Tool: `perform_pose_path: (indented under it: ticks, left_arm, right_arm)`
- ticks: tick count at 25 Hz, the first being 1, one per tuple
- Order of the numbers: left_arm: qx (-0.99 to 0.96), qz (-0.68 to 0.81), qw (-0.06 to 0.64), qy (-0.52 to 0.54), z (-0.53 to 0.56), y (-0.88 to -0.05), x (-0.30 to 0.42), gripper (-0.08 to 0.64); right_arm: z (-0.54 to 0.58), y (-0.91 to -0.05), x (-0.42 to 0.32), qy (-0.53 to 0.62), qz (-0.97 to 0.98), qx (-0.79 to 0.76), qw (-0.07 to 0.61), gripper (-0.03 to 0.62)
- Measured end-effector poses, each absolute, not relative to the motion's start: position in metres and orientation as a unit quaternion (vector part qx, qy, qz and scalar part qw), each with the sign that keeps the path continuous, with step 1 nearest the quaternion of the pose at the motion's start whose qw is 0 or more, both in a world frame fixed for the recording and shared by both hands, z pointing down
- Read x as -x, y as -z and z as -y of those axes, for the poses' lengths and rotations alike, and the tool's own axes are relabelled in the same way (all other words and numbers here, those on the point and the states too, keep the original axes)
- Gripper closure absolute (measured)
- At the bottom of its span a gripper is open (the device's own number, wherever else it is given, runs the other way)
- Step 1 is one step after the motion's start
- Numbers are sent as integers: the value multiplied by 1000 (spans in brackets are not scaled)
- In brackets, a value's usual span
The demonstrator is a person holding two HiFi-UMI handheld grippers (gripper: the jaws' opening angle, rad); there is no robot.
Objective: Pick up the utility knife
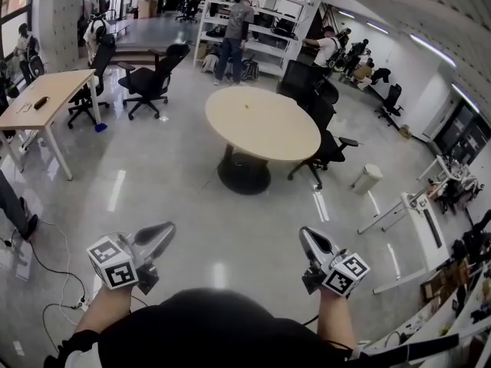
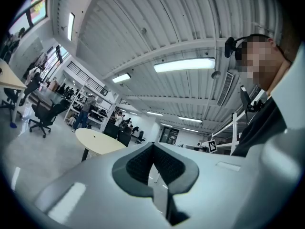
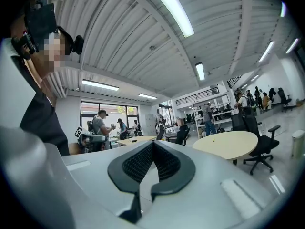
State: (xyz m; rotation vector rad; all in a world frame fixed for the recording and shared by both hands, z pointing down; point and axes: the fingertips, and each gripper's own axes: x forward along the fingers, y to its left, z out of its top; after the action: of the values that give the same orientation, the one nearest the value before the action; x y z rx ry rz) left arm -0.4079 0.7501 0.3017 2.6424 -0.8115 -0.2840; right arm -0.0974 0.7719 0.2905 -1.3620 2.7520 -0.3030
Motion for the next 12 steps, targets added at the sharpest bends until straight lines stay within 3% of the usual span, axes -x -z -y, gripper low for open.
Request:
perform_pose_path:
  ticks: [12]
  left_arm:
    - [-937,304,144,90,-696,-270,263,561]
  right_arm:
    - [-699,-284,-40,79,-907,412,34,578]
